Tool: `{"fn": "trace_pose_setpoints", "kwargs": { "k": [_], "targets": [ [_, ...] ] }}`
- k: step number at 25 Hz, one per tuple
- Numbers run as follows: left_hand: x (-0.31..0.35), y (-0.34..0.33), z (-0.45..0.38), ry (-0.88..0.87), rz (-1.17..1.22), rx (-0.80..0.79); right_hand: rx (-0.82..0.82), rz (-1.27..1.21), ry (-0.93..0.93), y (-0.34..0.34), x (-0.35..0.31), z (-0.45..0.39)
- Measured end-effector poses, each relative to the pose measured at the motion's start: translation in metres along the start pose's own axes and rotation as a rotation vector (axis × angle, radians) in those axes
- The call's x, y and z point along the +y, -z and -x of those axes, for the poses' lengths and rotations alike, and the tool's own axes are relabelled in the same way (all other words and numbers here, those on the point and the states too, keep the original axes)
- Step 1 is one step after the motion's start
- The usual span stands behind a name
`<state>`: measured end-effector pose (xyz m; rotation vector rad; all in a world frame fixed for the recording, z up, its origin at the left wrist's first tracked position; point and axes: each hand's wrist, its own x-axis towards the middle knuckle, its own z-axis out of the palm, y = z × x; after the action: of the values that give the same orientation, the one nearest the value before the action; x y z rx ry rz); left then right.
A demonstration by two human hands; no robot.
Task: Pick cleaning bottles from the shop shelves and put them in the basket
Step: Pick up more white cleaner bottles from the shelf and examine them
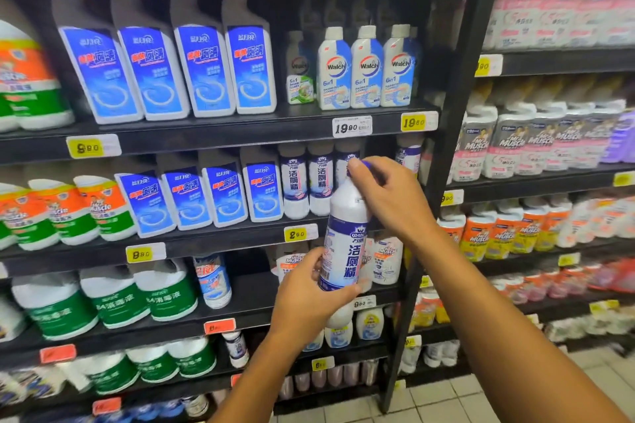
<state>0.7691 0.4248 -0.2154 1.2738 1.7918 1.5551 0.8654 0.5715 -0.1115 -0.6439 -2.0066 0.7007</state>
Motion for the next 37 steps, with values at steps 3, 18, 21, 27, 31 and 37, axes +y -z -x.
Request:
{"fn": "trace_pose_setpoints", "kwargs": {
  "k": [3,18,21,27,31,37],
  "targets": [
    [0.003,0.002,0.002,0.013,0.007,-0.006,-0.055,-0.251,-0.052,0.003,-0.012,0.0],
    [0.017,-0.019,-0.028,0.02,0.017,-0.057,-0.107,-0.556,-0.15,0.033,0.004,-0.035],
    [0.017,-0.023,-0.032,0.028,0.015,-0.06,-0.17,-0.57,-0.156,0.038,0.01,-0.038],
    [0.017,-0.031,-0.038,0.032,-0.05,-0.018,-0.177,-0.17,0.052,0.055,0.011,-0.053],
    [0.017,-0.035,-0.04,0.024,-0.113,0.012,-0.196,0.051,0.115,0.068,0.009,-0.06],
    [0.015,-0.042,-0.037,0.034,-0.054,-0.062,-0.265,-0.061,0.082,0.068,0.019,-0.055]
  ]
}}
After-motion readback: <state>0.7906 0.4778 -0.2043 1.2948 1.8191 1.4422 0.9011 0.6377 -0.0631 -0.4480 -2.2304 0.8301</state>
